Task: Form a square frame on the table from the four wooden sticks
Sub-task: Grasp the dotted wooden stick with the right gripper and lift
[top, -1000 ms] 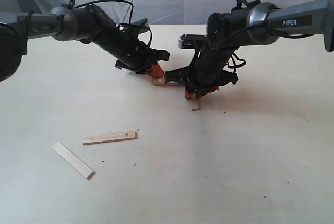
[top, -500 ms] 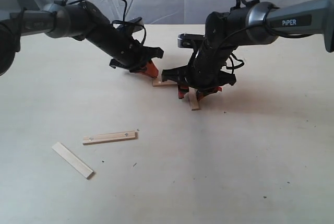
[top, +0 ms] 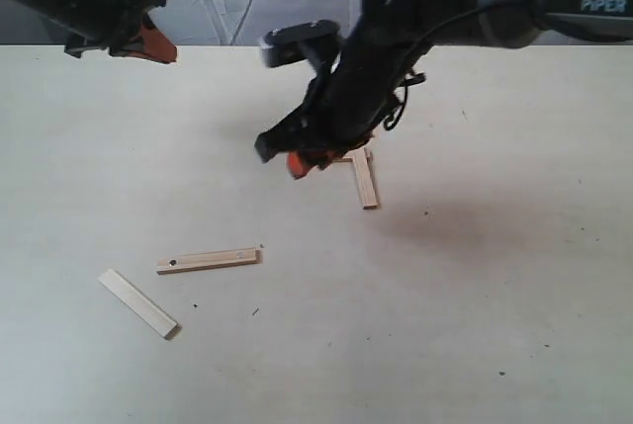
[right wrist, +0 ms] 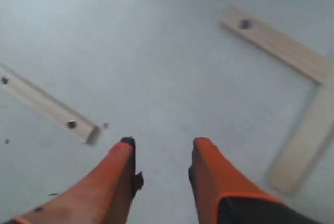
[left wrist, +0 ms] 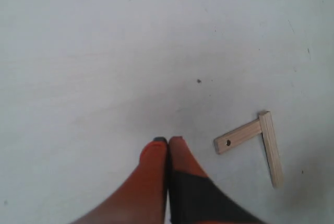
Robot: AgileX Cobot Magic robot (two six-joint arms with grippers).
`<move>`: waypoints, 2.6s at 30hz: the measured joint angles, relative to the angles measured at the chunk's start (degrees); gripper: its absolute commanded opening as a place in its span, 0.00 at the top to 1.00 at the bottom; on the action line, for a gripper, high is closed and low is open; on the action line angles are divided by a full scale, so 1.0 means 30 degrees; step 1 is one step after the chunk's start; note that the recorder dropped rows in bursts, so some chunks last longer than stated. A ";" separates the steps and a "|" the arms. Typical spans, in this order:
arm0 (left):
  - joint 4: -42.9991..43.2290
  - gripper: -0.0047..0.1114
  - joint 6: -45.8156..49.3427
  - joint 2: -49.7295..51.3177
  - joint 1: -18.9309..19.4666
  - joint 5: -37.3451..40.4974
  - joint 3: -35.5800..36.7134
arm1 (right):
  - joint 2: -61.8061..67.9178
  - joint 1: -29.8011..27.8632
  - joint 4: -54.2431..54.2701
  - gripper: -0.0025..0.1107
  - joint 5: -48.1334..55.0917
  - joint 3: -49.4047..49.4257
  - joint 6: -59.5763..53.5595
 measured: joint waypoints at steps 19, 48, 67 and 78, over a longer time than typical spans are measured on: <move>-0.1023 0.96 0.2396 -0.3989 0.1198 -0.2916 0.7230 | 0.7595 0.5007 -0.1900 0.43 0.5445 -0.9224 -0.6042; -0.1508 0.96 0.2560 -0.4649 0.1198 -0.2613 0.7325 | 0.7173 0.6867 -0.1222 0.95 0.5910 -1.0840 0.1773; -0.1190 0.96 0.2560 -0.4649 0.1198 -0.2613 0.7339 | 0.8356 0.7652 -0.2445 0.95 0.4147 -1.0840 0.4550; -0.1158 0.96 0.2560 -0.4649 0.0869 -0.2654 0.7339 | 0.6457 0.5258 -0.3436 0.95 0.6713 -1.0590 0.4834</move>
